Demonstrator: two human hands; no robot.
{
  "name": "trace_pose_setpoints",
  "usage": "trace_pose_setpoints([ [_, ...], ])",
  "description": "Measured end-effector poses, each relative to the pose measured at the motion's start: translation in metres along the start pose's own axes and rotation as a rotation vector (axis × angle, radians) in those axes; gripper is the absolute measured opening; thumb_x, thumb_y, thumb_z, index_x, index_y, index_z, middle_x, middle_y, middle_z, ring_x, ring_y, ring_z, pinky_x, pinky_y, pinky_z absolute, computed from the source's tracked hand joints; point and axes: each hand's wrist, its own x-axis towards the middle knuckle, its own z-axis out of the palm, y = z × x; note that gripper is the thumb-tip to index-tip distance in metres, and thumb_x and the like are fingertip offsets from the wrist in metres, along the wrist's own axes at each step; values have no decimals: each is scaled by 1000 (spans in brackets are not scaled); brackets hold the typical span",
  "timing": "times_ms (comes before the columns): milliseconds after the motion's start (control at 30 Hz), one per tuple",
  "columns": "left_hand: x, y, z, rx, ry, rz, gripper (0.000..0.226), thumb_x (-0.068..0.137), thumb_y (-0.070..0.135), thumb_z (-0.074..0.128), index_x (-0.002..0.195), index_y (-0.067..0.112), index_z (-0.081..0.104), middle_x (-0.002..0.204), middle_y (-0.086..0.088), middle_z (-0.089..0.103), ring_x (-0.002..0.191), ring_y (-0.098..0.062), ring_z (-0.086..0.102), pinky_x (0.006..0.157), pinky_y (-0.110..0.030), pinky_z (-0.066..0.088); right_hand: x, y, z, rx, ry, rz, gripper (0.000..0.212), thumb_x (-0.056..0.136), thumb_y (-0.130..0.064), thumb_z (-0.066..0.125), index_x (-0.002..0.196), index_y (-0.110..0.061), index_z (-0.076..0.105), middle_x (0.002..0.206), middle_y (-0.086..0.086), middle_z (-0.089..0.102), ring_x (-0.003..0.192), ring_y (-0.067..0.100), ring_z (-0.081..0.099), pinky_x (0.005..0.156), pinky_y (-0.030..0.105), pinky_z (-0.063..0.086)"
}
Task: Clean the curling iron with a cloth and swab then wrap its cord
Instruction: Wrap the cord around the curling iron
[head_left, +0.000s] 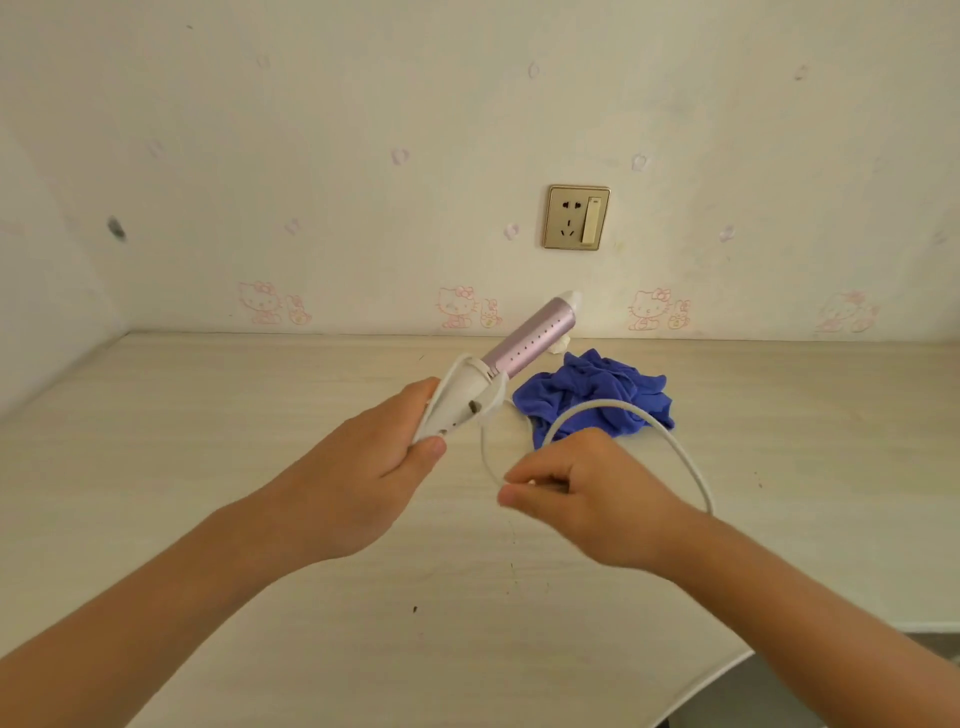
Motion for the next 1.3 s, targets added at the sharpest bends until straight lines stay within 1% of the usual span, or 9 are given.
trace_pose_setpoints([
  [100, 6, 0, 9, 100, -118, -10, 27, 107, 34, 42, 133, 39, 44, 103, 11, 63, 89, -15, 60, 81, -46, 51, 11, -15, -3, 2, 32, -63, 35, 96, -29, 67, 63, -22, 58, 50, -9, 40, 49, 9, 37, 51, 19, 29],
  [333, 6, -5, -1, 268, -174, -24, 14, 105, 33, 44, 116, 33, 51, 87, 12, 59, 81, -12, 55, 76, -43, 48, 34, -21, -18, 37, 82, -41, 17, 94, -25, 70, 81, -19, 79, 59, -9, 62, 52, 5, 52, 52, 20, 43],
  [433, -2, -4, -17, 279, -217, 12, 16, 104, 36, 43, 112, 29, 56, 79, 9, 57, 73, -15, 52, 70, -43, 48, 43, -14, -39, 33, 151, 17, 14, 88, -30, 78, 79, -21, 80, 71, 2, 72, 68, 23, 67, 66, 41, 57],
  [600, -19, -7, -39, 88, -340, 66, 32, 102, 43, 43, 127, 34, 61, 75, 4, 56, 66, -21, 49, 65, -44, 44, 40, 4, -70, 47, 169, -17, 13, 79, -34, 85, 72, -24, 79, 54, 10, 52, 50, 14, 39, 49, 20, 34],
  [767, -34, -6, -41, -148, -367, 184, 44, 105, 49, 44, 139, 26, 60, 79, 8, 53, 64, -20, 45, 60, -34, 37, 38, 24, -82, 193, 173, 17, 26, 70, -41, 81, 73, -15, 79, 48, -3, 44, 46, 10, 33, 46, 17, 29],
  [867, -36, -9, -43, -238, -253, 181, 44, 104, 45, 47, 140, 24, 59, 77, 11, 50, 65, -19, 42, 59, -29, 35, 31, 29, -75, 186, 107, 10, 7, 79, -11, 85, 75, -15, 80, 56, -6, 65, 50, 8, 52, 50, 18, 40],
  [933, -37, -9, -43, -254, -185, 170, 44, 102, 45, 49, 142, 30, 58, 75, 8, 48, 64, -18, 40, 58, -25, 35, 30, 35, -67, 59, 93, 14, 25, 83, 12, 70, 75, -11, 78, 69, 8, 73, 61, 28, 60, 58, 36, 47],
  [1067, -40, -6, -40, -287, -117, 152, 41, 100, 47, 51, 138, 34, 62, 74, 3, 49, 62, -12, 39, 55, -19, 34, 26, 40, -61, 77, 110, 166, 17, 71, -19, 57, 55, -18, 53, 58, 0, 41, 64, 23, 30, 63, 38, 26],
  [1300, -48, -10, -42, -231, -139, 139, 46, 102, 52, 48, 143, 33, 58, 74, 3, 48, 63, -25, 40, 56, -31, 34, 19, 66, -79, 167, 162, 137, 37, 74, -42, 79, 49, -23, 58, 55, 7, 34, 57, 21, 25, 54, 33, 21],
])
